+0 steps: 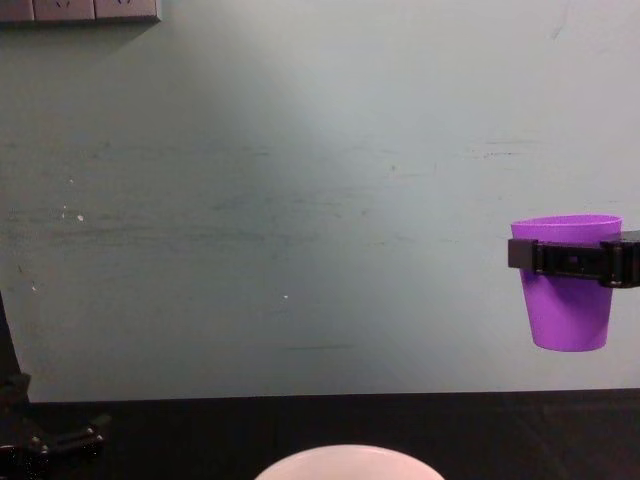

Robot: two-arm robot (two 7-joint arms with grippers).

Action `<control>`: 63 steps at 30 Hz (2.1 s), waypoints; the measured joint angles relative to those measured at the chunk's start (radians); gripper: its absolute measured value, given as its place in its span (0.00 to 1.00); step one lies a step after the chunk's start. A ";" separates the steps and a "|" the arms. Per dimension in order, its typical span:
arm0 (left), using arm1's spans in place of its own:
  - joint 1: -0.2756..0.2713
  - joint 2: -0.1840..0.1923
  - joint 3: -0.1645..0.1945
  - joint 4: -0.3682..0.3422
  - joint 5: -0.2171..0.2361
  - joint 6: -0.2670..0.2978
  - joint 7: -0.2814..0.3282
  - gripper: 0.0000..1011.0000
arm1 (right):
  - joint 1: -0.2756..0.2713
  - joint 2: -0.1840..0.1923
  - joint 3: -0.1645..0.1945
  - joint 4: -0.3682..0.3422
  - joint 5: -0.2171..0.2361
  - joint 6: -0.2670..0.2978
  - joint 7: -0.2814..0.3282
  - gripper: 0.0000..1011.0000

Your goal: Pick up the cup and pour the mung beans from the cup into the bowl.

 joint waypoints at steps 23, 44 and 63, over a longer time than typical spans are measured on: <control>0.000 0.000 0.000 0.000 0.000 0.000 0.000 0.99 | 0.000 0.000 0.000 0.000 0.000 0.000 0.000 0.74; 0.000 0.000 0.000 0.000 0.000 0.000 0.000 0.99 | 0.000 0.000 0.000 0.000 0.000 0.000 0.000 0.74; 0.000 0.000 0.000 0.000 0.000 0.000 0.000 0.99 | 0.000 0.000 0.000 0.000 0.000 0.000 0.000 0.74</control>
